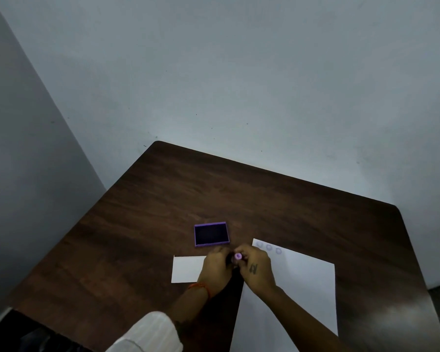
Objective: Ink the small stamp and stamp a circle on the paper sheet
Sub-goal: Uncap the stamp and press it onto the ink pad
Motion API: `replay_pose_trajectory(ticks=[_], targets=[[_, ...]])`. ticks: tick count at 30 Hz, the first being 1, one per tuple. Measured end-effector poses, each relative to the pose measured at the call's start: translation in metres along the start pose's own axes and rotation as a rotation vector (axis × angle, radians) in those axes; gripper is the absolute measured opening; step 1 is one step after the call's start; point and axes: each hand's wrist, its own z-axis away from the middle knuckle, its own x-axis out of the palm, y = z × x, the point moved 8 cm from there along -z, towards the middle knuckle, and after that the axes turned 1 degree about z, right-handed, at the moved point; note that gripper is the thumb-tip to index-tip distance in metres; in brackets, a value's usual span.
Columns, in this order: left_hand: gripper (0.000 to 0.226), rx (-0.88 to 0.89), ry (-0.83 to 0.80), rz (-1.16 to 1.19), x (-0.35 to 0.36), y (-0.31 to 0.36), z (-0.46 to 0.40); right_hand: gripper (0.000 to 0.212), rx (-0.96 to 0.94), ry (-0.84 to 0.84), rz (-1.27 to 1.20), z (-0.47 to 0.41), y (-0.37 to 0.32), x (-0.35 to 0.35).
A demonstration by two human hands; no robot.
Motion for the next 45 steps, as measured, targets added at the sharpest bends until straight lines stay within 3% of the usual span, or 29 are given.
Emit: replay_pose_trajectory(ticks=[4, 7, 10, 13, 17, 23, 25, 29, 33, 42, 45], targets=[[0.021, 0.042, 0.023, 0.15, -0.011, 0.002, -0.001, 0.014, 0.097, 0.02, -0.151, -0.009, 0.007, -0.012], [0.021, 0.063, 0.08, 0.192, -0.018, 0.0, 0.001, 0.023, 0.265, -0.116, -0.402, -0.007, 0.018, -0.007], [0.022, 0.079, 0.108, 0.183, -0.021, 0.004, 0.003, 0.026, 0.364, -0.155, -0.443, -0.004, 0.024, -0.005], [0.024, 0.092, 0.086, 0.186, -0.022, 0.011, 0.003, 0.024, 0.377, -0.13, -0.36, -0.002, 0.025, -0.011], [0.026, 0.095, 0.073, 0.246, -0.029, 0.016, 0.001, 0.021, 0.34, -0.158, -0.538, 0.0, 0.013, -0.019], [0.026, 0.133, 0.094, 0.241, -0.034, 0.025, -0.001, 0.005, 0.3, -0.162, -0.538, 0.002, 0.001, -0.026], [0.025, 0.117, 0.09, 0.264, -0.033, 0.023, -0.002, 0.008, 0.323, -0.172, -0.561, 0.001, 0.007, -0.028], [0.025, 0.01, 0.046, 0.308, -0.025, 0.009, -0.003, 0.017, 0.439, -0.241, -0.963, 0.006, 0.012, -0.027], [0.013, 0.029, -0.05, 0.201, -0.008, 0.003, -0.003, 0.027, 0.503, -0.292, -1.292, 0.014, 0.009, -0.027], [0.017, 0.108, -0.115, -0.055, 0.006, -0.002, -0.007, 0.031, 0.466, -0.308, -1.418, 0.012, 0.002, -0.033], [0.026, 0.124, -0.144, -0.1, 0.005, -0.004, -0.01, 0.014, 0.429, -0.336, -1.453, 0.013, -0.011, -0.034]])
